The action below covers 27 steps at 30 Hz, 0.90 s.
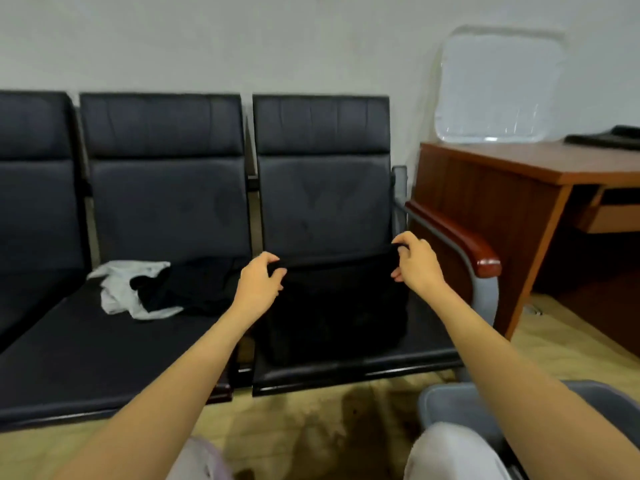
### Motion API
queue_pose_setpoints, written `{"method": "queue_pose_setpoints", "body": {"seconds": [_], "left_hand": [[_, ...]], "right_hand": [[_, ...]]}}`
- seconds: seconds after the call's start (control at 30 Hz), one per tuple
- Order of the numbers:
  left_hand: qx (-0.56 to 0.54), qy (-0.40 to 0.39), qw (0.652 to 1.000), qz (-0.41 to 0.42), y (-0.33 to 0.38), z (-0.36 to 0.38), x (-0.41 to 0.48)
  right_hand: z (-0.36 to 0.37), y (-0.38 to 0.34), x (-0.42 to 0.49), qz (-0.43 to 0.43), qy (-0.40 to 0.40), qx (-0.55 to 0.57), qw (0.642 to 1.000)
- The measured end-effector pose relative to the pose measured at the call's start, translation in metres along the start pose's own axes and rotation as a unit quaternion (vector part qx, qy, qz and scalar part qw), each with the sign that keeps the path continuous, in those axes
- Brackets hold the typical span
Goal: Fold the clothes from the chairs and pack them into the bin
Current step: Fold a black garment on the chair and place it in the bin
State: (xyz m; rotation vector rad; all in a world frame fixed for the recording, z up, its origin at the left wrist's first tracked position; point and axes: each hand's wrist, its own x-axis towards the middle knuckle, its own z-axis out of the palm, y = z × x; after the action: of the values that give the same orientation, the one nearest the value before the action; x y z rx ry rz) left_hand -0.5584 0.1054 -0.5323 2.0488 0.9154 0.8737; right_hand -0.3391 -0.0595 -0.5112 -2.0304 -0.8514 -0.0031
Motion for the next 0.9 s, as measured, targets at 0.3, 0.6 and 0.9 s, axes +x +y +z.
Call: {"method": "queue_pose_setpoints", "body": {"seconds": [0.3, 0.6, 0.9], "left_hand": [[-0.043, 0.078, 0.989, 0.120, 0.106, -0.050, 0.022], [0.118, -0.069, 0.990, 0.040, 0.051, -0.008, 0.073], [0.135, -0.147, 0.976, 0.085, -0.025, 0.082, 0.177]], "right_hand": [[-0.066, -0.074, 0.012, -0.068, 0.080, 0.111, 0.988], [-0.020, -0.025, 0.045, 0.028, 0.018, 0.016, 0.999], [0.090, 0.028, 0.146, 0.075, -0.089, 0.128, 0.985]]}}
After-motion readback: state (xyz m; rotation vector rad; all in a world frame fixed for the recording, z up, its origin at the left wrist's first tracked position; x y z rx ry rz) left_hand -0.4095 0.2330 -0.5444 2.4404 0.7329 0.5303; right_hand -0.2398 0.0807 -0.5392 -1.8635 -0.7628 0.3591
